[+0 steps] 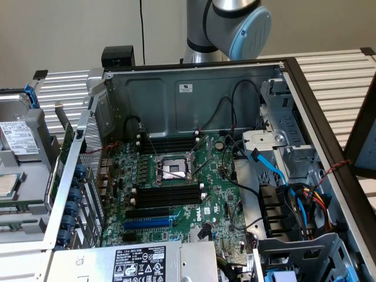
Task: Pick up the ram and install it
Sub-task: 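Reach for the ram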
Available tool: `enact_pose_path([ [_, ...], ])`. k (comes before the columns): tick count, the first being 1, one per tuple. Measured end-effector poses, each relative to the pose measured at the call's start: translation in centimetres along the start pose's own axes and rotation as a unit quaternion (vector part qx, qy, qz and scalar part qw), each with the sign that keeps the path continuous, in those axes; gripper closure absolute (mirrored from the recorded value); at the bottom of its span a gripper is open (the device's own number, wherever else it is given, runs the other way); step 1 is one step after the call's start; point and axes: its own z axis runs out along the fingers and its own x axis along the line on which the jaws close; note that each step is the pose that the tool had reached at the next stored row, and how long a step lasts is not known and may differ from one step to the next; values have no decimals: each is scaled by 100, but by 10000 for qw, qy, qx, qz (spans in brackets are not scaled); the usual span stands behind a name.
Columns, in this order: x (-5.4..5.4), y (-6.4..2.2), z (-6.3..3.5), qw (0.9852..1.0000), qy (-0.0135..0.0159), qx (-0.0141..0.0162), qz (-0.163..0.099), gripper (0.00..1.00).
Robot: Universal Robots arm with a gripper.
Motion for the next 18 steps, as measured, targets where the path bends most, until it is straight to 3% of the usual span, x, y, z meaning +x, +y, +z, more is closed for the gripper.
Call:
enact_pose_path([
  [5,0,0,0,9990,34,-18,-451,82],
  [9,0,0,0,9967,60,-31,-814,82],
  [14,0,0,0,9919,91,-43,-1265,73],
  [18,0,0,1,9866,112,-48,-1627,73],
])
